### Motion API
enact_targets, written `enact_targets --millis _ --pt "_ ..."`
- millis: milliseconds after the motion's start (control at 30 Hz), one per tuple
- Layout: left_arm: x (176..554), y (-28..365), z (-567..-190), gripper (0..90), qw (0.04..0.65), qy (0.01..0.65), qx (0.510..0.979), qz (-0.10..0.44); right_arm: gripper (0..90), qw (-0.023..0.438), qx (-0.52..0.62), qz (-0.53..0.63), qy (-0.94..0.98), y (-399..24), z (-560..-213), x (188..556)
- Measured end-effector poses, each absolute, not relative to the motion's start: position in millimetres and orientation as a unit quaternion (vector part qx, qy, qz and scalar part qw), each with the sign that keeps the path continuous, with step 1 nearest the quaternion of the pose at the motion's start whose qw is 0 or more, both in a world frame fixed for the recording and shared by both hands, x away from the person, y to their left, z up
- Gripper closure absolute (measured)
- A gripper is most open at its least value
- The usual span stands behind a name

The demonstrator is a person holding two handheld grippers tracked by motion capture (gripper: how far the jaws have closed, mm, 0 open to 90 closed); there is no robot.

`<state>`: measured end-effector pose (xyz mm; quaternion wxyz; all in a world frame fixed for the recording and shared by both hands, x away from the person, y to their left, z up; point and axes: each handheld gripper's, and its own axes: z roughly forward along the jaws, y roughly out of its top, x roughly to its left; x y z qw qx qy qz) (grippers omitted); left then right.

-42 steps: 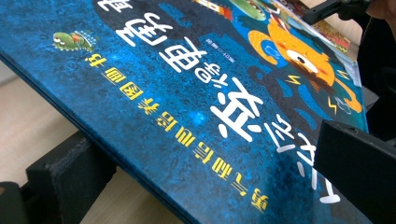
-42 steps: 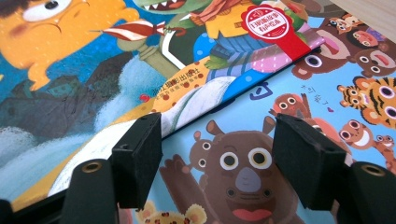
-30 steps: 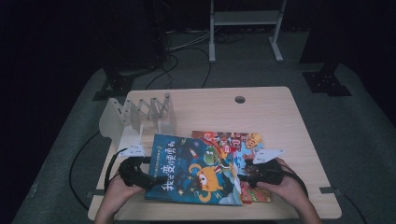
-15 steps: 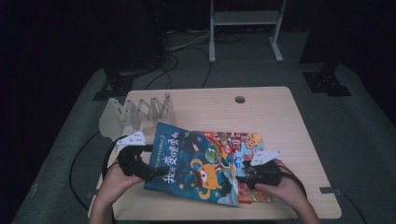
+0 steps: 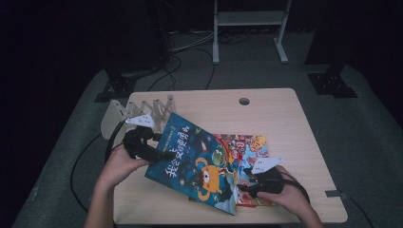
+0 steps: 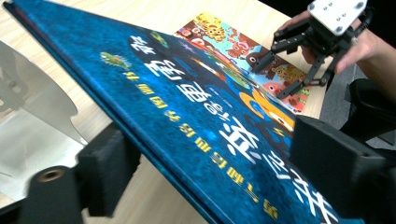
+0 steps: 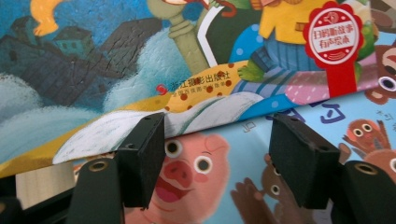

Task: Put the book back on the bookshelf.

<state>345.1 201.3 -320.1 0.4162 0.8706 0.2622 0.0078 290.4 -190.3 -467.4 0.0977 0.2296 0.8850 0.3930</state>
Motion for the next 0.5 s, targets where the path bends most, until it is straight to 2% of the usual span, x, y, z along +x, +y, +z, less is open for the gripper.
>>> enact_targets --millis 233,333,500 --pt "357.0 199.8 -310.4 47.4 0.413 0.261 0.872 -0.023 38.2 0.110 0.235 0.384 0.886 -181.6 -467.0 282.6" --pt "360.0 198.4 -305.7 53.5 0.411 0.260 0.873 -0.037 38.2 0.111 0.232 0.379 0.889 -178.0 -467.4 280.6" --pt "370.9 192.9 -299.8 57.6 0.412 0.271 0.869 -0.039 37.5 0.093 0.231 0.388 0.888 -171.9 -466.7 282.0"
